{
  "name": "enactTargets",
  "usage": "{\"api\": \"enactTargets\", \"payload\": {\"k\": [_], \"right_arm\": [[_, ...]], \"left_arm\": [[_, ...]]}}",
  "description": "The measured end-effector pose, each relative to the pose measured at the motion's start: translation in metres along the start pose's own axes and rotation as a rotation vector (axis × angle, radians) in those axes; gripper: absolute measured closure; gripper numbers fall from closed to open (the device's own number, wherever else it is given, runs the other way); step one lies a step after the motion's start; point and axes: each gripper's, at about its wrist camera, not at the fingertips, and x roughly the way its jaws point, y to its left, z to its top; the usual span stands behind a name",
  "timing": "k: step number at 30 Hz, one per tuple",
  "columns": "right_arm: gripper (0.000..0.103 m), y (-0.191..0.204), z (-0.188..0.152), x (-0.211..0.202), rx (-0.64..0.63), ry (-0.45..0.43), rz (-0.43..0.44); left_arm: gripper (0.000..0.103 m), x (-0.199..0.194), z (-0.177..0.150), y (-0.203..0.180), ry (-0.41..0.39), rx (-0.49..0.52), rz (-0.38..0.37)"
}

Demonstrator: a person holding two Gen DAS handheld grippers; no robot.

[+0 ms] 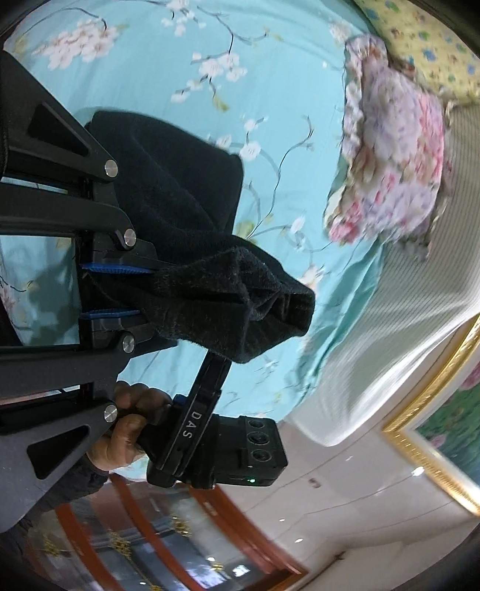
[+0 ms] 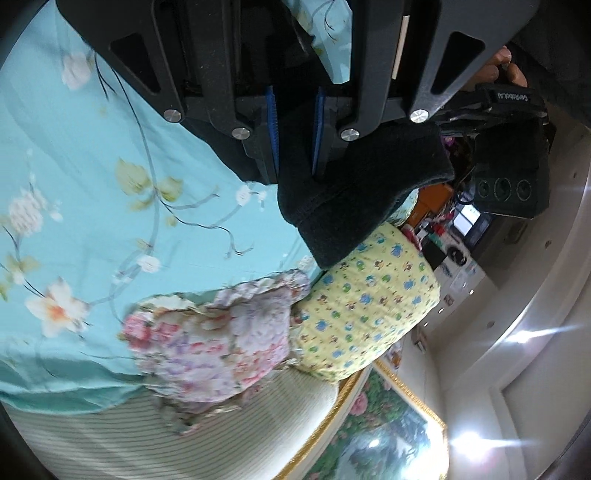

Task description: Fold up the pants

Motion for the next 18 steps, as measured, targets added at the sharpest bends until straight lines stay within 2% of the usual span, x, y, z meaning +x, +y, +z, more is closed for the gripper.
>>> {"api": "enactTargets", "payload": {"k": [9,18], "right_arm": [[0.086,-0.027,-0.031,-0.026,0.082,-0.048,-0.024],[0.086,-0.053,-0.058,-0.046,0.155,-0.076,-0.046]], "left_arm": [[0.089,0.038,-0.015,-0.029,0.091,0.097,0.016],[0.089,0.068,-0.028,-0.047,0.149,0.198,0.027]]}}
